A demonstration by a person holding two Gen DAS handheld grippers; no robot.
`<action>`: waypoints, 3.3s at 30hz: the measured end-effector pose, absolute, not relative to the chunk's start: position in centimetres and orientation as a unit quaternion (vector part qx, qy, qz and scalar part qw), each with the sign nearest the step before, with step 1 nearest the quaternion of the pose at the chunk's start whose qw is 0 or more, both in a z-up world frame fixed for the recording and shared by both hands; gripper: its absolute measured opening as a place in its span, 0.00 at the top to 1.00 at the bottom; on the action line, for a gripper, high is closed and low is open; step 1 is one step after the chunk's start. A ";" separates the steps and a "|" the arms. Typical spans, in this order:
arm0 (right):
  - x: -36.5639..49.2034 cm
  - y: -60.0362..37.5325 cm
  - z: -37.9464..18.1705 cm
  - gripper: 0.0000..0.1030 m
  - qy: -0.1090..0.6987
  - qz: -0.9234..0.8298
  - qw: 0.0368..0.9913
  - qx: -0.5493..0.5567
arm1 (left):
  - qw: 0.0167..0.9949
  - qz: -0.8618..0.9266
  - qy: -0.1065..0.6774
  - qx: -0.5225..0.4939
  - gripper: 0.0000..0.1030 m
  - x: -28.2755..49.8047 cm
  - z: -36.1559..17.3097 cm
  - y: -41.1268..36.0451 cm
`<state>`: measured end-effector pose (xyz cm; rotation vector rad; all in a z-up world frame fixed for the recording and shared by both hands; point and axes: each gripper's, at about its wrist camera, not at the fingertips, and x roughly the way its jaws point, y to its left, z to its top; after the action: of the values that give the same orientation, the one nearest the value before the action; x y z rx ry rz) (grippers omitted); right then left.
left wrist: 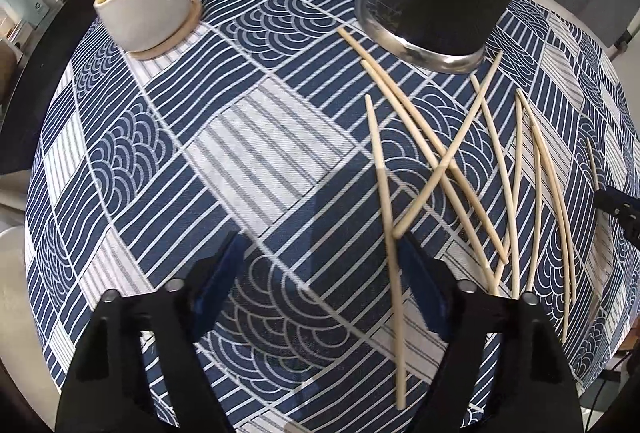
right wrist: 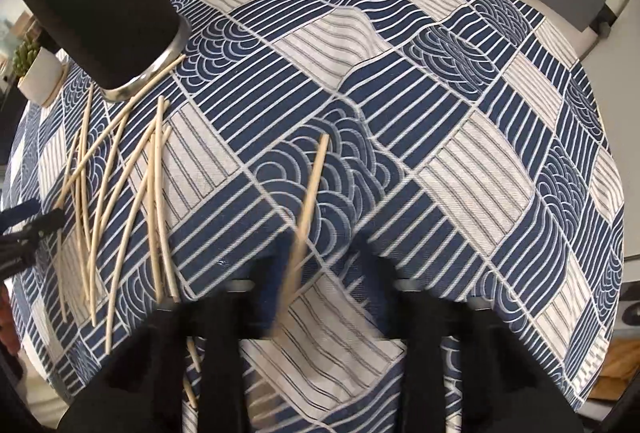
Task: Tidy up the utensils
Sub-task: 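Close the right tool on one stick while the left tool grasps another stick, then lift both held sticks upright and carry them above the black cup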
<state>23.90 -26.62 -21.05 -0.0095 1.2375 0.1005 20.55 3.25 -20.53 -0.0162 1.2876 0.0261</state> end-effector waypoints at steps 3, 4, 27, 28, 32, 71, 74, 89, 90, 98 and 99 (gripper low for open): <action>23.6 -28.0 -21.1 0.92 0.575 0.052 0.817 0.002 | 0.800 0.022 0.599 -0.012 0.50 19.7 -20.1 4.3; 23.6 -28.0 -21.1 0.93 0.575 0.052 0.817 0.002 | 0.800 0.024 0.600 -0.014 0.59 19.4 -20.0 4.6; 19.0 -34.1 -18.4 0.95 0.549 0.065 0.831 0.057 | 0.792 0.083 0.601 -0.070 0.95 11.2 -16.9 11.7; 18.8 -34.4 -17.7 0.95 0.541 0.063 0.837 0.057 | 0.796 0.086 0.595 -0.067 0.95 11.2 -16.2 11.8; 18.7 -35.0 -14.3 0.95 0.507 0.060 0.858 0.054 | 0.810 0.085 0.576 -0.075 0.95 11.7 -13.1 11.7; 24.6 -23.0 9.8 0.95 0.189 0.147 0.971 0.021 | 0.924 -0.112 0.359 -0.070 0.95 26.5 7.9 1.5; 25.9 -21.7 11.1 0.95 0.169 0.168 0.970 0.040 | 0.926 -0.119 0.350 -0.072 0.95 27.9 8.1 1.8; 31.8 -15.8 9.9 0.95 0.122 0.276 0.951 0.065 | 0.920 -0.242 0.261 -0.162 0.95 33.7 5.8 4.7; 32.0 -15.8 9.5 0.95 0.117 0.279 0.951 0.068 | 0.919 -0.253 0.253 -0.168 0.95 33.8 5.5 4.8; 33.3 -16.7 5.0 0.95 0.091 0.321 0.935 0.120 | 0.910 -0.319 0.196 -0.178 0.95 34.6 1.7 4.9; 33.7 -16.8 4.3 0.95 0.095 0.320 0.934 0.126 | 0.907 -0.327 0.194 -0.179 0.95 34.7 1.2 4.7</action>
<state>33.71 -16.80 4.32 0.2570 0.1936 0.6553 34.72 4.74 1.23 -0.3699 0.3999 -0.6752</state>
